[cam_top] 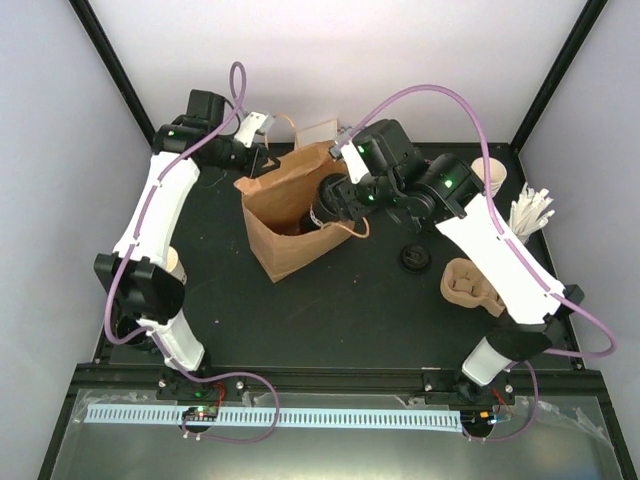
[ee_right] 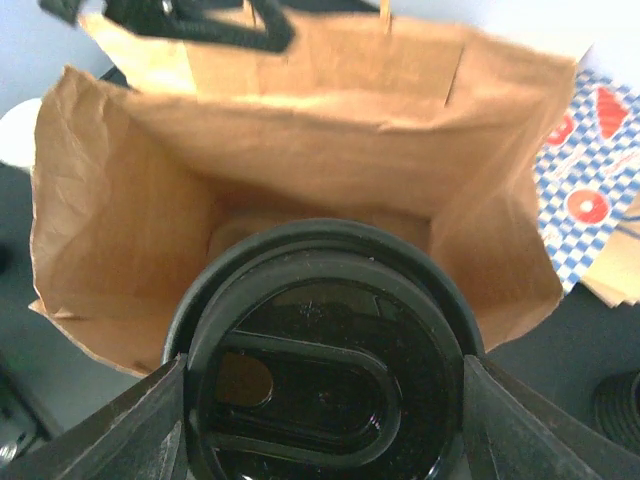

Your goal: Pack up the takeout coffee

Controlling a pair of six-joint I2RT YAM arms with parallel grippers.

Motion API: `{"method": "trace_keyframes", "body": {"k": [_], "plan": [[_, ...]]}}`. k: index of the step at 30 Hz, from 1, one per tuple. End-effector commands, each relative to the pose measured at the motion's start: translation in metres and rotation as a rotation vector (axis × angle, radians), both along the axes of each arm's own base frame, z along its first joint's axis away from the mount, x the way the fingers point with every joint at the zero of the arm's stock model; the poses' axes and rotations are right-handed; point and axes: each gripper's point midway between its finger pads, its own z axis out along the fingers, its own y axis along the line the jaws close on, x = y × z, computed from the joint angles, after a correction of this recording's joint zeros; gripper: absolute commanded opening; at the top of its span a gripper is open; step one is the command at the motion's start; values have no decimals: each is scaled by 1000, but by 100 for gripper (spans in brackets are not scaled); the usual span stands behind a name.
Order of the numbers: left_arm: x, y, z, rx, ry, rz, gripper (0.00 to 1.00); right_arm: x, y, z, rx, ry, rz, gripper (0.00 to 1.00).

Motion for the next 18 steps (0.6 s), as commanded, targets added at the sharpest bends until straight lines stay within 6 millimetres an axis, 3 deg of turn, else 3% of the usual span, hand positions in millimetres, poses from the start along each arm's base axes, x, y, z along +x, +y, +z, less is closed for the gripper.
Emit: {"method": "trace_keyframes", "body": {"k": [1, 7, 18], "plan": [[-34, -9, 37, 3, -120, -32, 2, -37, -8, -9, 8, 83, 111, 52], [-77, -34, 47, 42, -237, -68, 2, -63, -15, -41, -15, 193, 154, 49], [-166, -52, 47, -49, -405, -159, 1, -130, -7, -62, 59, 176, 230, 44]]}}
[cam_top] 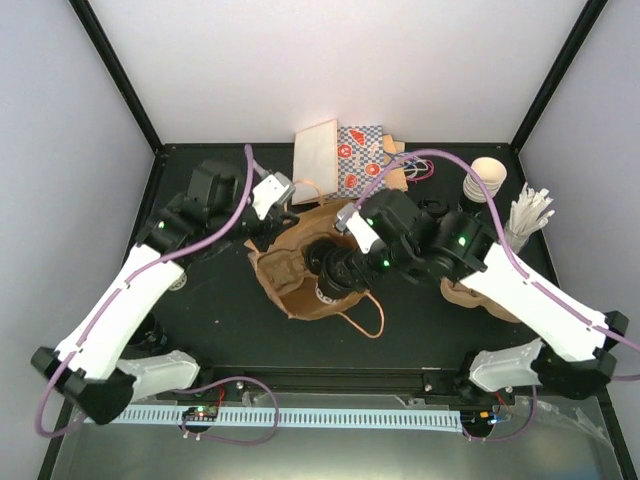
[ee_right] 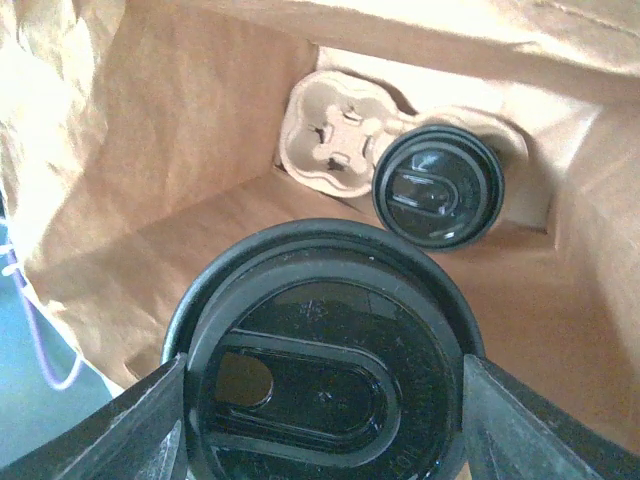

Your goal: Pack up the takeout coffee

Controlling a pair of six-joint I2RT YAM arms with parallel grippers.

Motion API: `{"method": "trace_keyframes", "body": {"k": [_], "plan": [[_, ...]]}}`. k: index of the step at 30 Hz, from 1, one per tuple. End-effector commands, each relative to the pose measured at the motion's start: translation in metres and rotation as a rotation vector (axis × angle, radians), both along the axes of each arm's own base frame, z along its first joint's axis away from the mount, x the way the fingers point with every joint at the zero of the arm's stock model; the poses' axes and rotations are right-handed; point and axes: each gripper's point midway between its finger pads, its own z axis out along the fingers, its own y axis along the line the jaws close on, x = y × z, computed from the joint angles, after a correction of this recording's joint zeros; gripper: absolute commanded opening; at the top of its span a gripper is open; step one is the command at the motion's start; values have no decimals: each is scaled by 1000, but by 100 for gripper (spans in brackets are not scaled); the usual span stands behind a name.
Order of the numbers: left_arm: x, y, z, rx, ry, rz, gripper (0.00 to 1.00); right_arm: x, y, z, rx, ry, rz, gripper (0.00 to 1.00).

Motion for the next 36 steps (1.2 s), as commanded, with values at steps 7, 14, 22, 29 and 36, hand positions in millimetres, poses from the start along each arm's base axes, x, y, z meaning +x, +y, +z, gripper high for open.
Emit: {"method": "trace_keyframes", "body": {"k": [7, 14, 22, 29, 36], "plan": [[-64, -10, 16, -196, -93, -100, 1, -64, 15, -26, 47, -55, 57, 42], [-91, -20, 13, -228, -72, -167, 2, -87, 36, -38, -30, -215, 136, 42], [-106, -30, 12, -239, -23, -209, 1, -82, 66, -30, 48, -418, 152, 42], [-112, -32, 15, -267, -4, -222, 2, -84, 80, -51, 44, -456, 199, 42], [-112, -33, 13, -260, 0, -212, 2, -92, 88, -69, 30, -457, 263, 42]]}}
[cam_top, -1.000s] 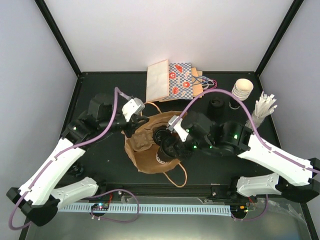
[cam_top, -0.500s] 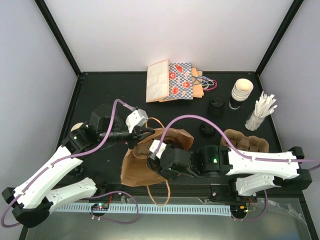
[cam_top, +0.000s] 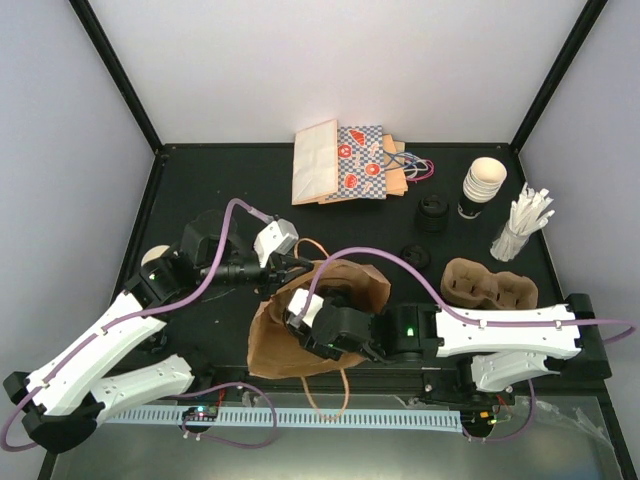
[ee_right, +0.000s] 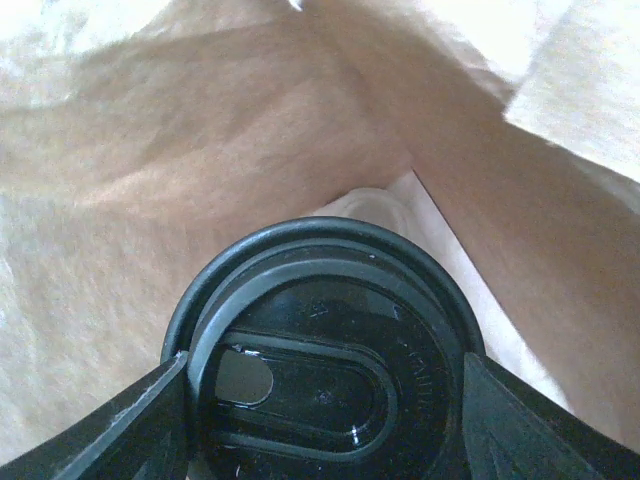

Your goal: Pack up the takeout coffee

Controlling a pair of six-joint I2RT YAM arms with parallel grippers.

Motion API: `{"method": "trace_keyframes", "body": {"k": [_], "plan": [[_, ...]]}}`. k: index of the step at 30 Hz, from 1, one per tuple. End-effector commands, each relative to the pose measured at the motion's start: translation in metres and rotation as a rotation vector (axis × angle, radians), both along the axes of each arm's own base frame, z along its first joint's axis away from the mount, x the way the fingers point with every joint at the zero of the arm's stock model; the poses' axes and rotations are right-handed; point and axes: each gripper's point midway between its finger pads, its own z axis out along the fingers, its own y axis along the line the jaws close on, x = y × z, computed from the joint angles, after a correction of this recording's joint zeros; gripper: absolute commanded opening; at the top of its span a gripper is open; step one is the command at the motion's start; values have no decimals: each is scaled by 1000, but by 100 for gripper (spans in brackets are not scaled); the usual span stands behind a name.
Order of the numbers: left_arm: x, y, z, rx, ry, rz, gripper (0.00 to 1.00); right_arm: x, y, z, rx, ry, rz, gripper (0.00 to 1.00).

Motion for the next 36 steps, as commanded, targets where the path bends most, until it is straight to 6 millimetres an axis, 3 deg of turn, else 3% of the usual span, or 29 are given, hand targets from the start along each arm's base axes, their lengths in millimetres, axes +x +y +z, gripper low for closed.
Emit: {"method": "trace_keyframes", "body": {"k": [1, 9, 18, 19, 22, 27, 29, 32, 34, 36], "plan": [[-4, -2, 13, -47, -20, -10, 2, -5, 17, 2, 35, -41, 43, 42], [-7, -4, 9, -38, -7, -18, 2, -5, 28, -3, 20, -100, 65, 41], [-14, -4, 11, -50, 14, -36, 10, 1, 15, -47, -116, -153, 64, 41], [-15, -4, 12, -56, 25, -34, 14, 2, 13, -52, -128, -158, 66, 41], [-14, -3, 21, -85, 57, -11, 42, 4, 9, -59, -139, -172, 66, 41], [-8, 17, 56, -155, 81, 114, 84, -1, 8, -67, -156, -196, 83, 41], [-4, 28, 67, -177, 101, 156, 92, -4, 9, -70, -162, -218, 89, 41], [12, 45, 62, -169, 179, 249, 98, -7, 11, -73, -172, -235, 91, 41], [31, 61, 42, -145, 246, 349, 99, -7, 13, -73, -169, -247, 91, 41], [52, 81, 8, -97, 335, 471, 99, -8, 16, -70, -164, -271, 89, 41]]}}
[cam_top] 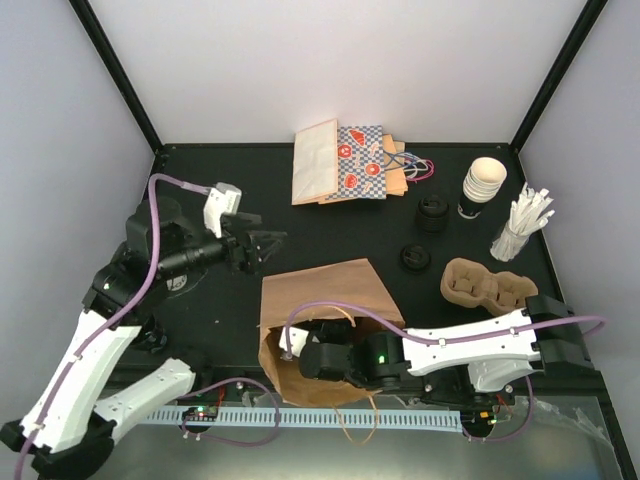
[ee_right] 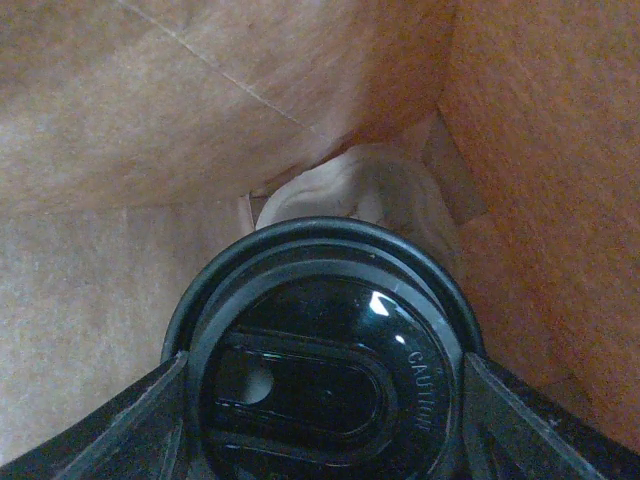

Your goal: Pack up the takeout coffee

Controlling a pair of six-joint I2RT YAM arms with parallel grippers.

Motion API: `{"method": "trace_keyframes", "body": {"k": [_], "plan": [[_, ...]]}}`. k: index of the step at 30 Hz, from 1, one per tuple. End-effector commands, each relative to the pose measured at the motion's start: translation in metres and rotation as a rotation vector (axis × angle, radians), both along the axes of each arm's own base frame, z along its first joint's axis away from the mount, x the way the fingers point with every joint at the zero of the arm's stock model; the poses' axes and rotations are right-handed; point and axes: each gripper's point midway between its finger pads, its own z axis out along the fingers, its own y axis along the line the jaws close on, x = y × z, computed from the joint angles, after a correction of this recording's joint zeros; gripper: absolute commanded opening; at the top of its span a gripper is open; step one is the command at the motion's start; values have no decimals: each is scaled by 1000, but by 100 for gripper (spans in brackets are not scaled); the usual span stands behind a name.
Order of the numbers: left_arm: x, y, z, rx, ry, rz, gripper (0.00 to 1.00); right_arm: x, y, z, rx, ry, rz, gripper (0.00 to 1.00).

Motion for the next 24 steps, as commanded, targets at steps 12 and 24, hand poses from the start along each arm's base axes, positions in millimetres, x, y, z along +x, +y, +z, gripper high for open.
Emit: {"method": "trace_keyframes", "body": {"k": [12, 24], "plan": [[81, 51, -206, 183, 623, 214, 97, -5, 20, 5, 27, -109, 31, 42], [120, 37, -263, 144, 766, 209, 89, -3, 17, 2, 18, -138, 55, 42]]}}
